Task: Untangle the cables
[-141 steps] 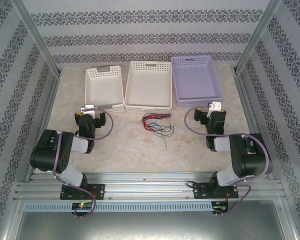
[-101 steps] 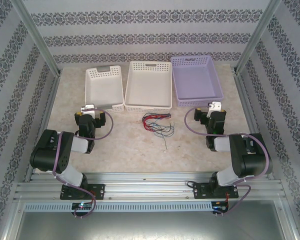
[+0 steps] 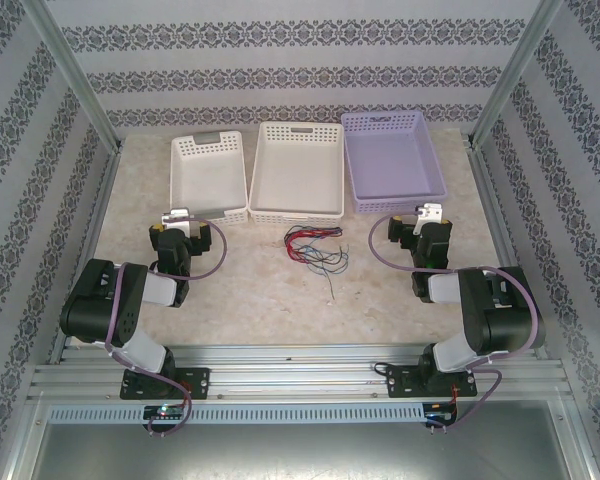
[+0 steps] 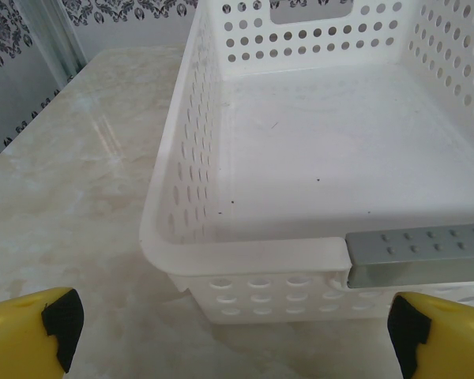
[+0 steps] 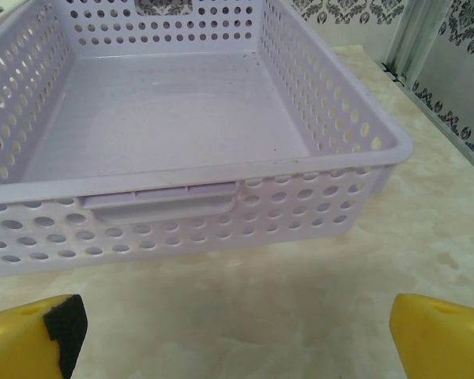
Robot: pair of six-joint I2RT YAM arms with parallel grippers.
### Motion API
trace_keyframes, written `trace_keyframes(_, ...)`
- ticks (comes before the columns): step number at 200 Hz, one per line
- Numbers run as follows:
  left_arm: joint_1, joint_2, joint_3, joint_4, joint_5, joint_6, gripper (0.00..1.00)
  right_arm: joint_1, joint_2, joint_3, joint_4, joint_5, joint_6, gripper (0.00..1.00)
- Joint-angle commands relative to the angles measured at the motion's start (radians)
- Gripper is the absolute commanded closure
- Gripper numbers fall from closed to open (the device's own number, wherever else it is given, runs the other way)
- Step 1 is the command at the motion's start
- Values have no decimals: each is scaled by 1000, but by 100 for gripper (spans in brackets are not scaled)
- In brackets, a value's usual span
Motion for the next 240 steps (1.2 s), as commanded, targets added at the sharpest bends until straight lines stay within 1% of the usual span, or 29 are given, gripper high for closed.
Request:
trace_keyframes(1, 0, 4, -1, 41, 0, 6, 0, 2, -4, 16, 10, -11, -4, 2)
trace_keyframes(117, -1, 4, -1, 41, 0, 6, 0, 3, -7, 16, 10, -12, -7, 2)
trace_keyframes(126, 0, 4, -1, 41, -1, 6, 0, 15, -16, 9, 22, 27, -10, 2)
trace_keyframes(133, -1, 4, -1, 41, 0, 6, 0, 30, -41, 1, 19, 76, -11, 2)
trace_keyframes(143, -1, 4, -1, 41, 0, 6, 0, 38, -96, 10, -40, 117, -7, 2)
trace_keyframes(149, -1, 4, -1, 42, -1, 6, 0, 43, -136, 35, -118, 166, 4, 2)
trace_keyframes(157, -1, 5, -1, 41, 0, 6, 0, 43, -190, 79, -254, 176, 10, 2)
trace_keyframes(167, 0, 4, -1, 41, -1, 6, 0, 45, -242, 127, -376, 159, 17, 2)
trace_keyframes(180, 0, 4, -1, 41, 0, 6, 0, 53, -307, 149, -462, 113, 34, 2)
trace_keyframes(194, 0, 4, -1, 42, 0, 6, 0, 62, -381, 146, -515, 52, 71, 2)
trace_keyframes(209, 0, 4, -1, 41, 0, 6, 0, 74, -454, 130, -533, -60, 131, 2)
trace_keyframes(219, 0, 5, -1, 41, 0, 6, 0, 106, -506, 126, -554, -105, 149, 2)
trace_keyframes(227, 0, 4, -1, 41, 0, 6, 0, 148, -547, 119, -560, -92, 151, 2)
trace_keyframes(240, 0, 4, -1, 40, -1, 6, 0, 219, -615, 118, -576, -12, 169, 2)
